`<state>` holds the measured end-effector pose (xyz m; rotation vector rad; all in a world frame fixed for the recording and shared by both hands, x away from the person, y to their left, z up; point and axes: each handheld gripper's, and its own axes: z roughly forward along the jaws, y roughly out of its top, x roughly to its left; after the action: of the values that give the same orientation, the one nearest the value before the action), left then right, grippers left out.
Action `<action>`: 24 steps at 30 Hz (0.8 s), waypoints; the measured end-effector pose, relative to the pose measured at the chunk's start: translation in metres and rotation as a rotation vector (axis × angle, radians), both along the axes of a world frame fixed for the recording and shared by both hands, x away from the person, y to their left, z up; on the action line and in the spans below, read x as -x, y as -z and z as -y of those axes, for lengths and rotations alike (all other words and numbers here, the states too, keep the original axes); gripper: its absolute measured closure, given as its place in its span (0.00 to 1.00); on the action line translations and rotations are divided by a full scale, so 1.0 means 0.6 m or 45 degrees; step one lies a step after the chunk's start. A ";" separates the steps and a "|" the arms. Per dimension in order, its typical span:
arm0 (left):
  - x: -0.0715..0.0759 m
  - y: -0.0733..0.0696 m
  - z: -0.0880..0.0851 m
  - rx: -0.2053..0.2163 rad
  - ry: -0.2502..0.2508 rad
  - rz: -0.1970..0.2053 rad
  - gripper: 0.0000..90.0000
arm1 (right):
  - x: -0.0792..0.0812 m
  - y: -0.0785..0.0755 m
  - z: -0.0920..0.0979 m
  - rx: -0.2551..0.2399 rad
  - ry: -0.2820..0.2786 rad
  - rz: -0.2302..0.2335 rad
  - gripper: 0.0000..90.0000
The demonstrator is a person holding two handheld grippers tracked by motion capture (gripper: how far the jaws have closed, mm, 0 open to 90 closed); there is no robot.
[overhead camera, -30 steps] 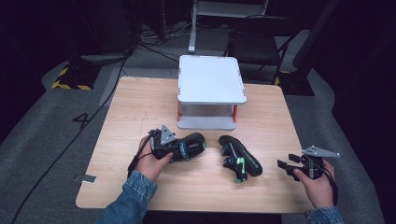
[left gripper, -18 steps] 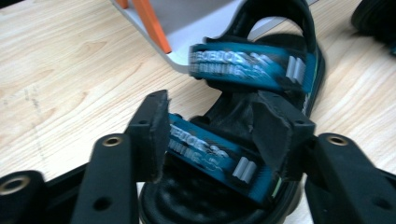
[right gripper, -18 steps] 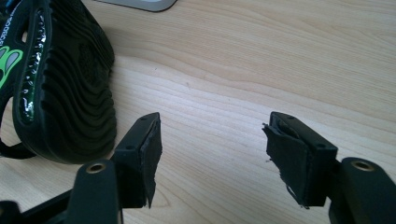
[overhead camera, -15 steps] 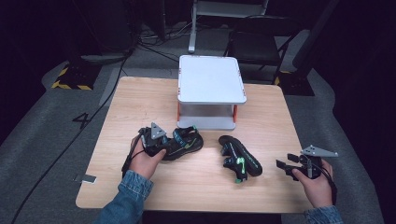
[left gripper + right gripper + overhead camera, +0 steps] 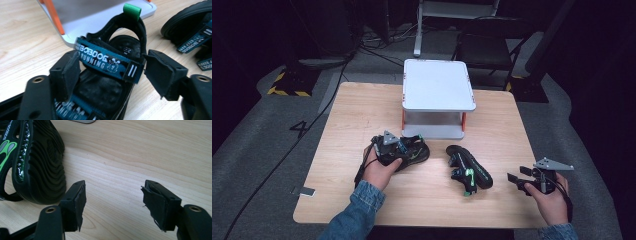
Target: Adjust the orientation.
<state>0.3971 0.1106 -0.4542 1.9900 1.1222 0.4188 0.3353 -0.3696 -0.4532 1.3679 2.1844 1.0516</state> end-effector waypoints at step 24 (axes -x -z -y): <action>0.071 -0.013 -0.056 -0.104 0.125 -0.014 0.66 | -0.042 -0.006 -0.052 0.003 -0.127 0.011 0.39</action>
<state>0.3545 0.1442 -0.4464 2.1116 1.0237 0.4085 0.3608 -0.3387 -0.4495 1.2626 2.2667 1.0879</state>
